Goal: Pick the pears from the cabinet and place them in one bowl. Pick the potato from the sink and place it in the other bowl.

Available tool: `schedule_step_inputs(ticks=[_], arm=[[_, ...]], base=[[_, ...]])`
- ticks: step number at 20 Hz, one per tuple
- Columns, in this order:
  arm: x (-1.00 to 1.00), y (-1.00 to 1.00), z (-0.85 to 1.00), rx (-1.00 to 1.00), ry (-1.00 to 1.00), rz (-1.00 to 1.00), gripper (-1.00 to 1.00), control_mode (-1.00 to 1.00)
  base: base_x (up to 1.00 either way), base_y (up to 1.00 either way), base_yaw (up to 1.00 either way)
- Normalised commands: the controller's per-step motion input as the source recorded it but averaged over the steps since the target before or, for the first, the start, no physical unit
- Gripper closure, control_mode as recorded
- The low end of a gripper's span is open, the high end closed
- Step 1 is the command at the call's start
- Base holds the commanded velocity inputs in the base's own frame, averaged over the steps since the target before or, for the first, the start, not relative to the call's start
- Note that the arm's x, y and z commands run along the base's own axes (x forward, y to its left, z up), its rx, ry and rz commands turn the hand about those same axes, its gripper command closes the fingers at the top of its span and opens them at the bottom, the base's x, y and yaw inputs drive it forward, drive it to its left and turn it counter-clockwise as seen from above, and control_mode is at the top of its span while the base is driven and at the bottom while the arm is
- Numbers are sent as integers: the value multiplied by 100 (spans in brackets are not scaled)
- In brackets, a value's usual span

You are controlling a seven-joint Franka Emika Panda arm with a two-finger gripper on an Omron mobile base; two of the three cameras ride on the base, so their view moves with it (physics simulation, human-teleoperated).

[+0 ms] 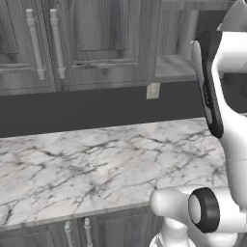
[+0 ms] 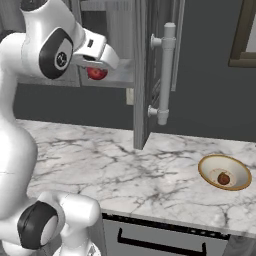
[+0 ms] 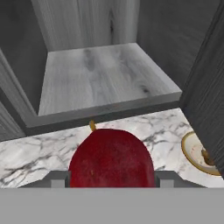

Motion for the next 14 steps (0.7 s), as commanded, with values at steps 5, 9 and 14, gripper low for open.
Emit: schedule_step_inputs(ticks=[5, 9, 14], arm=[[-88, 22, 0, 8, 3, 0, 100, -100], [-90, 24, -14, 8, 4, 0, 100, -100], [-66, 33, -64, 7, 1, 4, 100, -100]], base=[[0, 0, 0], [0, 0, 0], [0, 0, 0]])
